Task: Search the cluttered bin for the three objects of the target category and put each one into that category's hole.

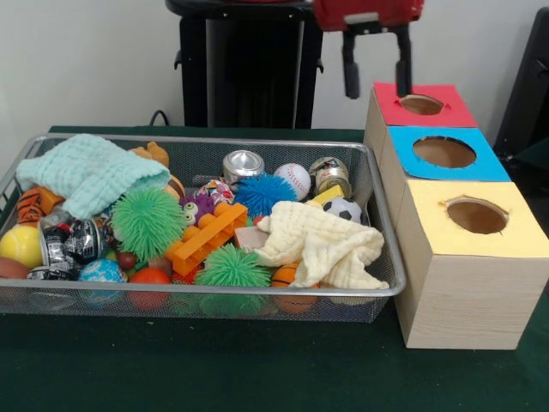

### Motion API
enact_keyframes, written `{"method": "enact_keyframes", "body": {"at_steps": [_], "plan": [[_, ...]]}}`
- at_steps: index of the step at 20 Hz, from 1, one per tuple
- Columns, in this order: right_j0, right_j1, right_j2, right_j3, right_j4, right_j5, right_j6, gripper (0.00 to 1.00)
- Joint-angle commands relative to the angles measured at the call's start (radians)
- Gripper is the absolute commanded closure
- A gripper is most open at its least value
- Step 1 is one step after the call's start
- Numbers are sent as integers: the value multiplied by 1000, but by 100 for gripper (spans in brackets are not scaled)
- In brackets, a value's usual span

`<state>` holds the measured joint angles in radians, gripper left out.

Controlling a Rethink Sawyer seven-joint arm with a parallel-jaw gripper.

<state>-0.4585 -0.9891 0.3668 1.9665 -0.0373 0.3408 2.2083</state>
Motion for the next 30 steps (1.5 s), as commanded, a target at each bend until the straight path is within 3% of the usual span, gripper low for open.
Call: {"method": "enact_keyframes", "body": {"at_steps": [1, 14, 20, 30], "plan": [[-101, -2, 7, -11, -70, 93, -95, 0], [-270, 83, 18, -108, -229, 116, -180, 0], [-335, 66, 24, -95, -280, 163, -197, 0], [-458, 176, 34, -81, -394, 122, -205, 0]]}}
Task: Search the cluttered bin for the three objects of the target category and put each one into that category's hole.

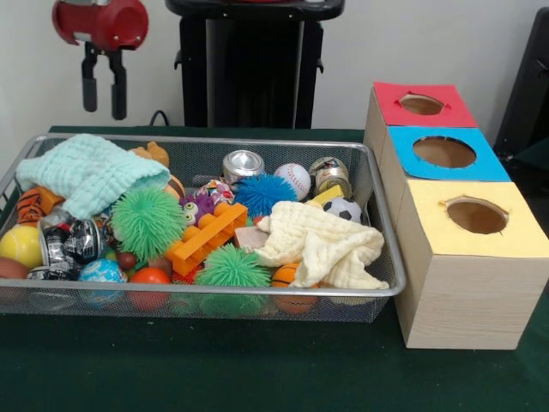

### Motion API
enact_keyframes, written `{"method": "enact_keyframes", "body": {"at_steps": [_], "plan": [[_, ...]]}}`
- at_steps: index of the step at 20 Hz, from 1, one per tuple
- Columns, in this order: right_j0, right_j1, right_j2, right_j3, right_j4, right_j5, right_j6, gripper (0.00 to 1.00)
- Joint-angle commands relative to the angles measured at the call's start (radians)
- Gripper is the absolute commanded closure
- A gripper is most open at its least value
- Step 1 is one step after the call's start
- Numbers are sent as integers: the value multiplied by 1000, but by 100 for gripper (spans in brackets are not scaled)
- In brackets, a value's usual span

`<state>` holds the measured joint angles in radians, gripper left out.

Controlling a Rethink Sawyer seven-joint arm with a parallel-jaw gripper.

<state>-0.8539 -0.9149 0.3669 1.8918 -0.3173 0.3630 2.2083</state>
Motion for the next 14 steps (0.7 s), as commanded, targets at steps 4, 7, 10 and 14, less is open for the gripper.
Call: {"method": "enact_keyframes", "body": {"at_steps": [4, 7, 10, 14], "plan": [[-110, 163, 24, 14, -152, 89, -187, 0], [-140, 209, 19, 26, -181, 72, -171, 0], [-162, 262, 16, 27, -221, 24, -152, 0], [-182, 328, 11, 12, -268, -6, -133, 0]]}}
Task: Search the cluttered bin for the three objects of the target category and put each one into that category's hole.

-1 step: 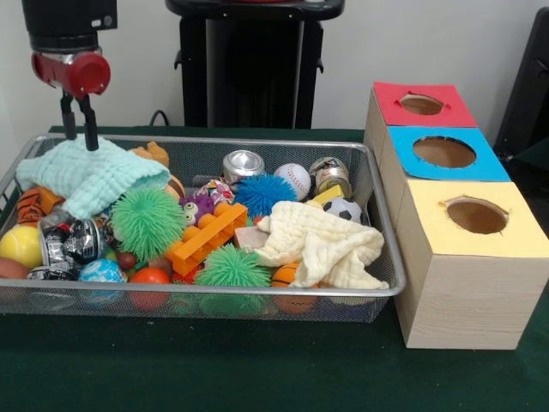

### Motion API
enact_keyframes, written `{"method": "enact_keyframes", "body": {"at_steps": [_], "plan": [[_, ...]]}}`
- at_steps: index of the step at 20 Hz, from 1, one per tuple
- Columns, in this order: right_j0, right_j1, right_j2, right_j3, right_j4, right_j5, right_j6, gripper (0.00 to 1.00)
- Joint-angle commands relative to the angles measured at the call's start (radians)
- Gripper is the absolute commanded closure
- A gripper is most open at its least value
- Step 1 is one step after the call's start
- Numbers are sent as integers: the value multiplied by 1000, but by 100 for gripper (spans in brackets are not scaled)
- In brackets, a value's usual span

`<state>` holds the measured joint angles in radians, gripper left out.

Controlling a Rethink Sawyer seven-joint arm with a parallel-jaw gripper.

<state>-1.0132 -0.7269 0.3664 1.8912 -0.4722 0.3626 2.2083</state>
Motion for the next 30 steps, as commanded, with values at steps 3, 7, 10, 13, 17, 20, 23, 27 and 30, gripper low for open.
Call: {"method": "enact_keyframes", "body": {"at_steps": [3, 7, 10, 13, 17, 20, 23, 27, 30], "plan": [[-35, 183, 5, -2, -151, -37, -117, 0], [-40, 262, 3, -51, -210, -93, -93, 0], [-44, 296, 19, -79, -250, -125, -98, 0], [-48, 303, 39, -84, -286, -157, -97, 100], [-34, 301, 30, -82, -292, -177, -81, 100], [-9, 279, 19, -66, -267, -181, -42, 100], [-4, 218, 42, -15, -239, -169, -28, 100], [-9, 68, 105, 119, -168, -139, 0, 100], [-17, -52, 171, 203, -92, -91, 8, 100]]}}
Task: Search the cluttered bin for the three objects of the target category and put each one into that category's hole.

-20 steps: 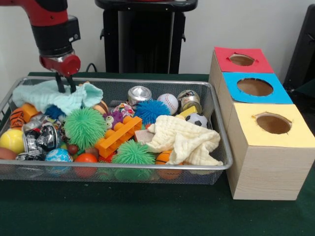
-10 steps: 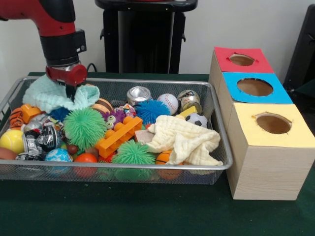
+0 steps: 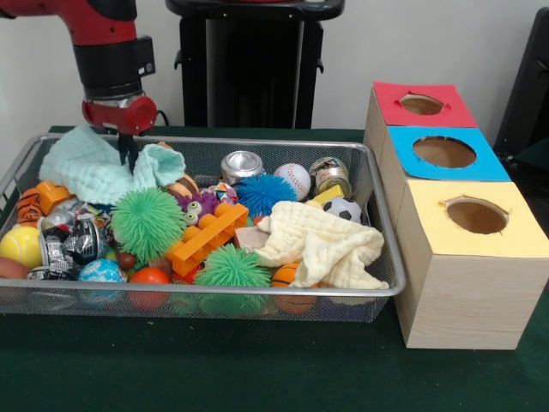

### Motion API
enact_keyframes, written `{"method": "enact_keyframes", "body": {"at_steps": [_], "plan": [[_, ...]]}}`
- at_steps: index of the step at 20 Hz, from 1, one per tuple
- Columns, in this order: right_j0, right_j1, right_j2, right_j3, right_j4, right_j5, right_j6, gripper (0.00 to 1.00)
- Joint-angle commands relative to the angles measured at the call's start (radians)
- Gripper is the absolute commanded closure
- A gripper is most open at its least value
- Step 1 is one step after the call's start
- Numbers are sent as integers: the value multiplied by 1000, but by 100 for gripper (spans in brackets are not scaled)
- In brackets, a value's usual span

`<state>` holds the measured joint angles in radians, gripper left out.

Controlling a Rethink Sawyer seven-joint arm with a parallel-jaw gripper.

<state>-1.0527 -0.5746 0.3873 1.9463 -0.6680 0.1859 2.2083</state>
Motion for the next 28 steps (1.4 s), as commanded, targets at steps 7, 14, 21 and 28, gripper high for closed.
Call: {"method": "enact_keyframes", "body": {"at_steps": [7, 14, 21, 28], "plan": [[56, -378, 229, 206, 254, 187, -13, 100], [106, -473, 254, 238, 345, 193, 11, 100], [158, -563, 261, 298, 441, 189, 43, 100], [183, -545, 274, 327, 447, 123, 20, 0]]}}
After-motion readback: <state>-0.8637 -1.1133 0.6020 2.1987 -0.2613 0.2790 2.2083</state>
